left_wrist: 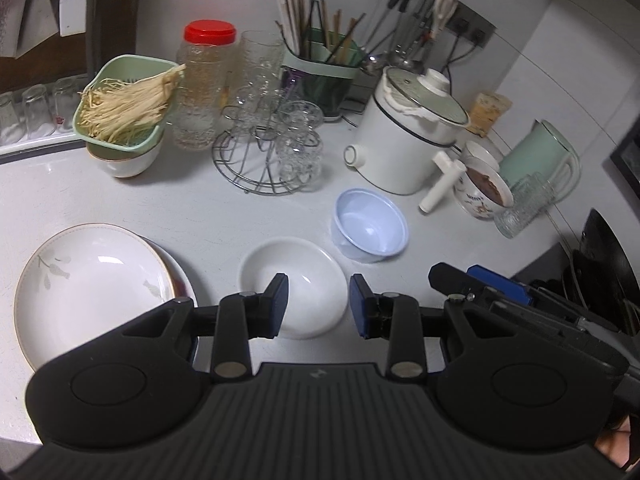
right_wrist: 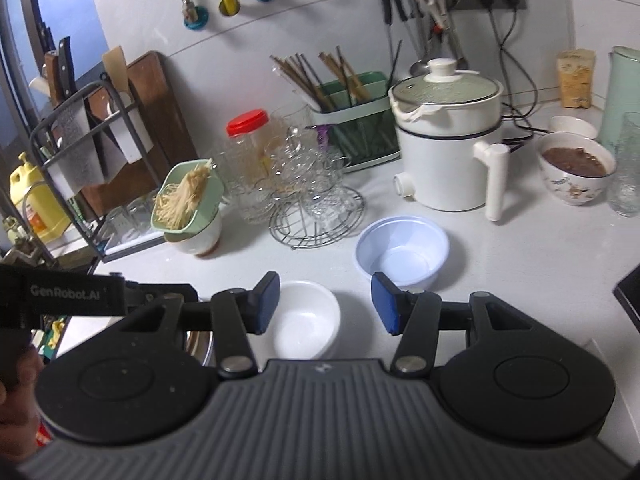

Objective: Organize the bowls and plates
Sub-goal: 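Move both grippers to the second light blue bowl rim and close them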

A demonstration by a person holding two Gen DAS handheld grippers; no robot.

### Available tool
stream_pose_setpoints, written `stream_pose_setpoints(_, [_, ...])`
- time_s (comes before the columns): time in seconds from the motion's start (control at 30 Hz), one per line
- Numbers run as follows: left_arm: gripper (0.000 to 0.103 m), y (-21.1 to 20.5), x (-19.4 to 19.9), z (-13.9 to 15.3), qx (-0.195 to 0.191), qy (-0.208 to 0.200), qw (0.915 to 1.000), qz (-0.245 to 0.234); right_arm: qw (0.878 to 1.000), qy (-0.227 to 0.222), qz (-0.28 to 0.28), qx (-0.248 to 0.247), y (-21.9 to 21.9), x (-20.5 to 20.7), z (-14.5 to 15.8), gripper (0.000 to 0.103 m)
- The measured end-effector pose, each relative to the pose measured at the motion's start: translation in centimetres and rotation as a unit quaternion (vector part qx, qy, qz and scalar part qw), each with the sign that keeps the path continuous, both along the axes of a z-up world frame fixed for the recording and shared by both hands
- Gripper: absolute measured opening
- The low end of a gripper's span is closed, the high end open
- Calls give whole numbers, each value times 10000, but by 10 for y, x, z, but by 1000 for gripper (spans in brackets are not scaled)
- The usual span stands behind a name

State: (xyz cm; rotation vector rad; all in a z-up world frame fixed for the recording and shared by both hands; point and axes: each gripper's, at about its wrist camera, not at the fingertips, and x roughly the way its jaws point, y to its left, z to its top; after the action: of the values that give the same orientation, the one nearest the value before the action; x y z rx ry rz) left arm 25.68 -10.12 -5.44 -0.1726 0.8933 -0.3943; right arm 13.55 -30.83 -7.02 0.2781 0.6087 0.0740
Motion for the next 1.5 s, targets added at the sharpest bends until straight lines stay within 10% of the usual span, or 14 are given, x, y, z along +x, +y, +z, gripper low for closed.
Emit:
stream_pose_setpoints(0.63, [40,-17,-46,-26,206,115,9985,-500,9977,209,-625,-125,-5,-74,-24,54])
stream_pose_setpoints(1.5, [51,-68,71,-39,106,593,9975,-382,9947,717,-734,-60,-46,5,-34,54])
